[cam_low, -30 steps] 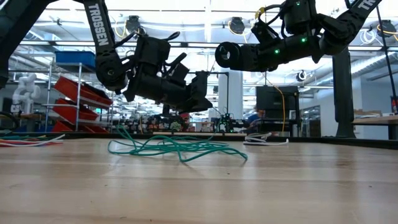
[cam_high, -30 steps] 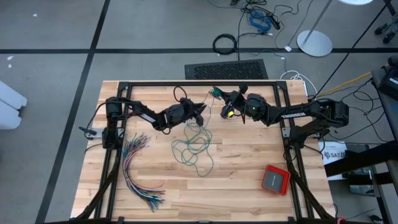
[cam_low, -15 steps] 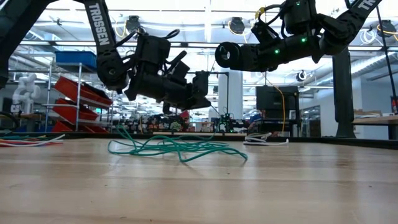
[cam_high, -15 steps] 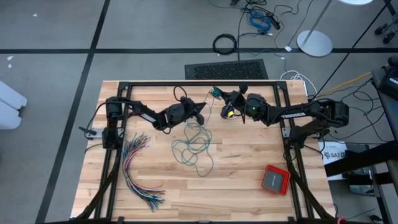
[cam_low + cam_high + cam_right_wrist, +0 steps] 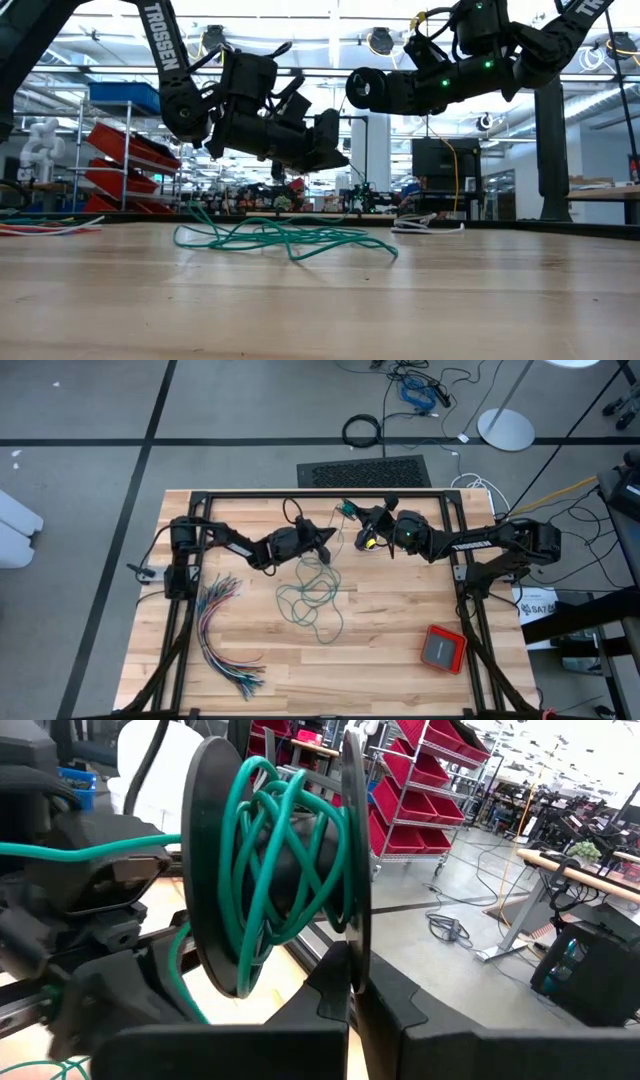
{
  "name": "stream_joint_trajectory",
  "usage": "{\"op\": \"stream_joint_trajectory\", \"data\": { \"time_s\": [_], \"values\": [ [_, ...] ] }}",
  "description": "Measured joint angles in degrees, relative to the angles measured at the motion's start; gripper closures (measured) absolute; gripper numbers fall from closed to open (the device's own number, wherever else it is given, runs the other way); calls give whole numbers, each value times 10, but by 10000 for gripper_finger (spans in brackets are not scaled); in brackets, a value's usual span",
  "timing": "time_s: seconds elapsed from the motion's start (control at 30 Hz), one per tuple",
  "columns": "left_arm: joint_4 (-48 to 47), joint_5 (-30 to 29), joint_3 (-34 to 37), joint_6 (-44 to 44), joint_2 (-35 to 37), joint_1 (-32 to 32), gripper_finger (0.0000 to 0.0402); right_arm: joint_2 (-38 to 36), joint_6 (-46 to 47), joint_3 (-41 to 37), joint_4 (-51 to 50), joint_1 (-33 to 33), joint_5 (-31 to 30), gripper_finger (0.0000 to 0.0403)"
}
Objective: Coil cords
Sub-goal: Coil the green wire onto the spool
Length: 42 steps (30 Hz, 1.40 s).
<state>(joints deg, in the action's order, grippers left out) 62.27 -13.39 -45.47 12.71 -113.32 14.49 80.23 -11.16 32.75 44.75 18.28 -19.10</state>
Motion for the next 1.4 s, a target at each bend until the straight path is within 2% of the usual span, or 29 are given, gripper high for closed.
{"op": "stream_joint_trajectory", "data": {
  "time_s": [0.1, 0.43, 0.63, 0.87, 1.23, 1.4],
  "values": [
    [-11, 3, -15, -9, 0, -12, 401, 0, 0, 0, 0, 0, 0, 403],
    [-149, 14, -116, -83, 0, -21, 401, 0, 0, 0, -2, 0, 0, 403],
    [-266, 27, -169, -121, 0, -21, 401, 0, 0, 0, -10, 0, 0, 403],
    [-331, 49, -184, -135, 1, -12, 401, 0, 0, 0, -17, 0, 0, 403],
    [-414, 44, -172, -137, 66, 44, 401, 0, 13, 0, -30, 0, 0, 403],
    [-426, 95, -172, -118, 67, 67, 401, 0, 15, 0, -25, 0, 0, 403]
  ]
}}
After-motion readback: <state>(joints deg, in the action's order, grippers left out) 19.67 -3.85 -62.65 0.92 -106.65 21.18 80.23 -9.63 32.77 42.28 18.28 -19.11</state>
